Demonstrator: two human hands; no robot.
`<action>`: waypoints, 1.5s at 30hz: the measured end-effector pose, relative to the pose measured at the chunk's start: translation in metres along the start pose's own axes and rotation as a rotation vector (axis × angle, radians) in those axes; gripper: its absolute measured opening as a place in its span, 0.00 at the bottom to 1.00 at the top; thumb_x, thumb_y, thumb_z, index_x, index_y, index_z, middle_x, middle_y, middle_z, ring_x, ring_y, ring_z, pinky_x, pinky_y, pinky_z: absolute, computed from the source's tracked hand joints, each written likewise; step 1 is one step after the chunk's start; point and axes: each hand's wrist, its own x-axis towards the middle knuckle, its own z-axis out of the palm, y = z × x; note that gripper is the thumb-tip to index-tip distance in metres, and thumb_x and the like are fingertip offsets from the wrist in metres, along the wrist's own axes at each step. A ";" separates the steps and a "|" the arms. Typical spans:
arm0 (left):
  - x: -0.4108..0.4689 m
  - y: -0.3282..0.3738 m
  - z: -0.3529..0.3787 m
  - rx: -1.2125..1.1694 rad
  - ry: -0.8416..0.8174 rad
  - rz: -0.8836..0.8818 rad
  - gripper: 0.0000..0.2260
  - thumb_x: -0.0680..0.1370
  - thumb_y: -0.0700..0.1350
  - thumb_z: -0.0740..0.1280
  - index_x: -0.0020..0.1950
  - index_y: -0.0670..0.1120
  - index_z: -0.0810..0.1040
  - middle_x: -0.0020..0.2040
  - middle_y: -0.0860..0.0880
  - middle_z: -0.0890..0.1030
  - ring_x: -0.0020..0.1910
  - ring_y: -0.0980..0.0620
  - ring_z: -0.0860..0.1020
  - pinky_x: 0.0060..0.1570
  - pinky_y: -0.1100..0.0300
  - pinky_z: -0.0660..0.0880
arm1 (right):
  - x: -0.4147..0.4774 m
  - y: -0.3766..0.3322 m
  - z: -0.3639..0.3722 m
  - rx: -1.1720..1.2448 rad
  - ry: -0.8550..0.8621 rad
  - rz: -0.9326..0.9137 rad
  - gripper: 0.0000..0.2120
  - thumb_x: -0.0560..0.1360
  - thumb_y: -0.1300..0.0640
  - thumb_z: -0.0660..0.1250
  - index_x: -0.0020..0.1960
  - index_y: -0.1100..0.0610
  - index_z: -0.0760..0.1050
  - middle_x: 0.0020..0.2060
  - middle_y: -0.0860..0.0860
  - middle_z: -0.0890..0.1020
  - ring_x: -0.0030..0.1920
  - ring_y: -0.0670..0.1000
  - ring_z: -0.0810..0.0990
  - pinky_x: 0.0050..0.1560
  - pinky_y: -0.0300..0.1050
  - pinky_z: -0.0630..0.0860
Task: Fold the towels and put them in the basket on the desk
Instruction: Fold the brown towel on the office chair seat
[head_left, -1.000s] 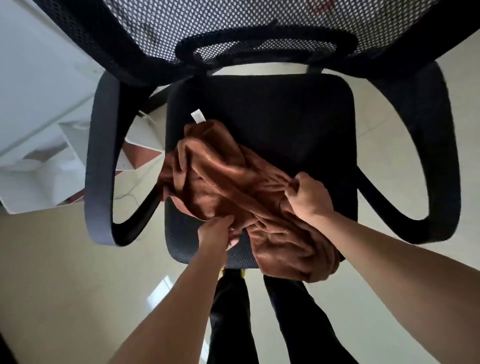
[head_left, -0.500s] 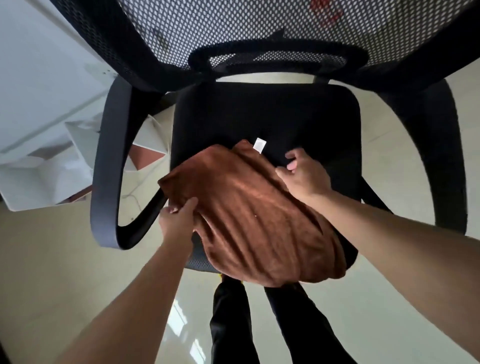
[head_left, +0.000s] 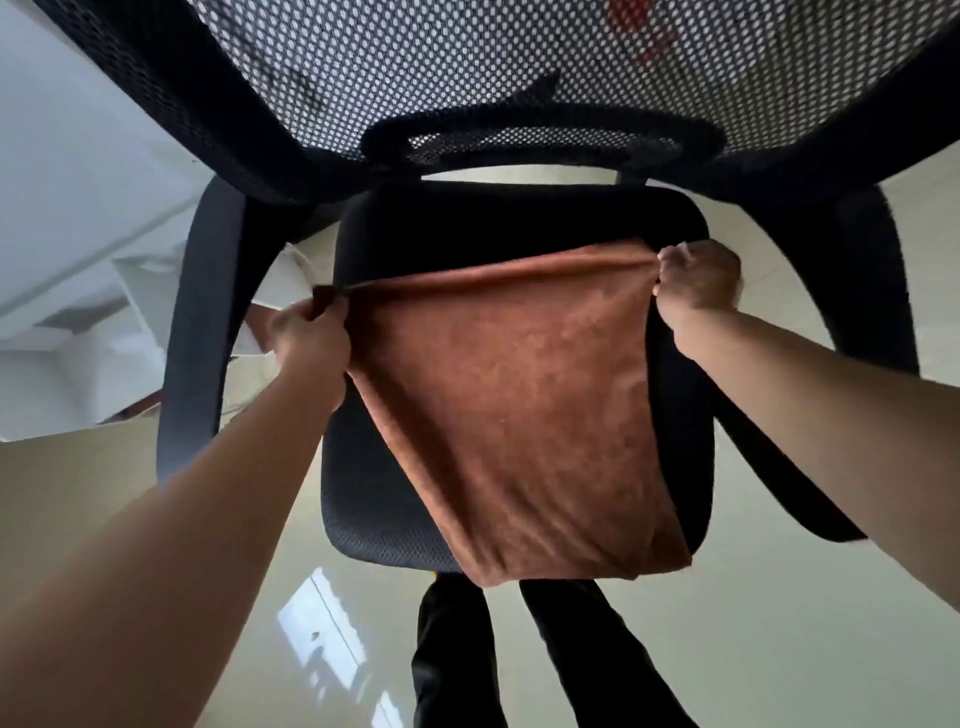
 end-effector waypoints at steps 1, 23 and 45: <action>0.004 0.005 0.009 -0.013 -0.022 0.014 0.11 0.75 0.47 0.69 0.33 0.47 0.75 0.34 0.47 0.73 0.33 0.51 0.70 0.34 0.57 0.66 | 0.009 0.001 -0.004 -0.011 0.047 0.008 0.12 0.79 0.51 0.61 0.48 0.57 0.80 0.46 0.55 0.84 0.49 0.56 0.82 0.44 0.43 0.73; -0.072 -0.093 0.016 0.057 -0.397 -0.315 0.08 0.69 0.39 0.76 0.47 0.40 0.82 0.42 0.43 0.85 0.41 0.45 0.82 0.48 0.51 0.80 | -0.082 0.093 -0.019 -0.276 -0.136 0.185 0.22 0.73 0.39 0.68 0.55 0.56 0.75 0.48 0.55 0.80 0.54 0.61 0.78 0.46 0.48 0.69; -0.012 -0.042 0.005 0.155 -0.273 -0.073 0.14 0.71 0.50 0.75 0.47 0.43 0.75 0.35 0.46 0.78 0.29 0.51 0.76 0.27 0.62 0.75 | -0.039 0.080 -0.014 -0.148 -0.251 0.082 0.30 0.64 0.34 0.72 0.56 0.55 0.79 0.49 0.51 0.82 0.48 0.53 0.81 0.42 0.42 0.71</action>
